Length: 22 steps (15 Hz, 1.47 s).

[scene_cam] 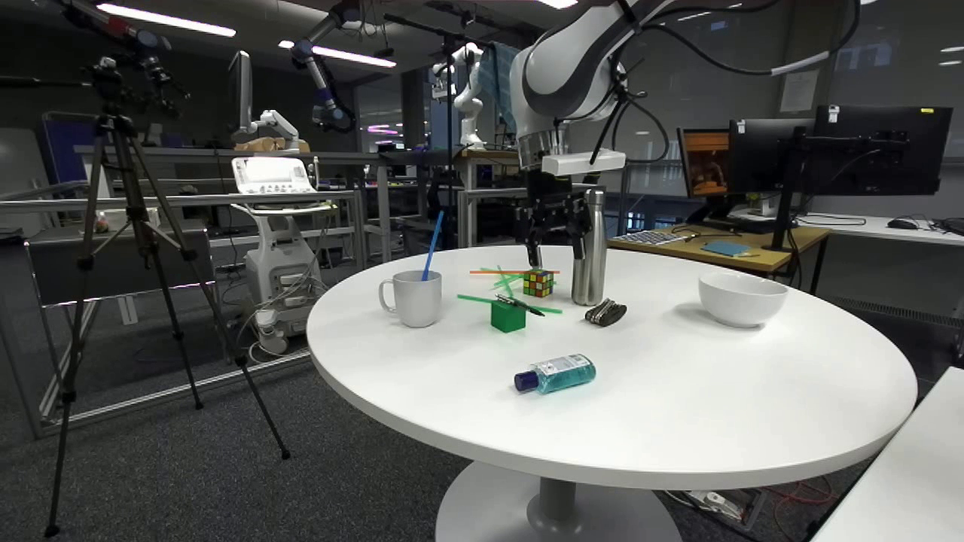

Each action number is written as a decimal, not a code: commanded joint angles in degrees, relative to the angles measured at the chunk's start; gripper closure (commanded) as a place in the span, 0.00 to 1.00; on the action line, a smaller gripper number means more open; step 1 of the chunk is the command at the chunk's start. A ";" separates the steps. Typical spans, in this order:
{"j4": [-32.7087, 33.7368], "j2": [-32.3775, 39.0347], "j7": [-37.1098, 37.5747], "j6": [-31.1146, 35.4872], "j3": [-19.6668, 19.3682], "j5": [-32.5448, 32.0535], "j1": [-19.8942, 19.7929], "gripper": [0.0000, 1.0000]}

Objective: Pick the pen on the block and put it on the table

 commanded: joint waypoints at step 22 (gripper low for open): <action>7.38 8.09 -0.34 -2.57 -0.33 -0.73 3.40 0.00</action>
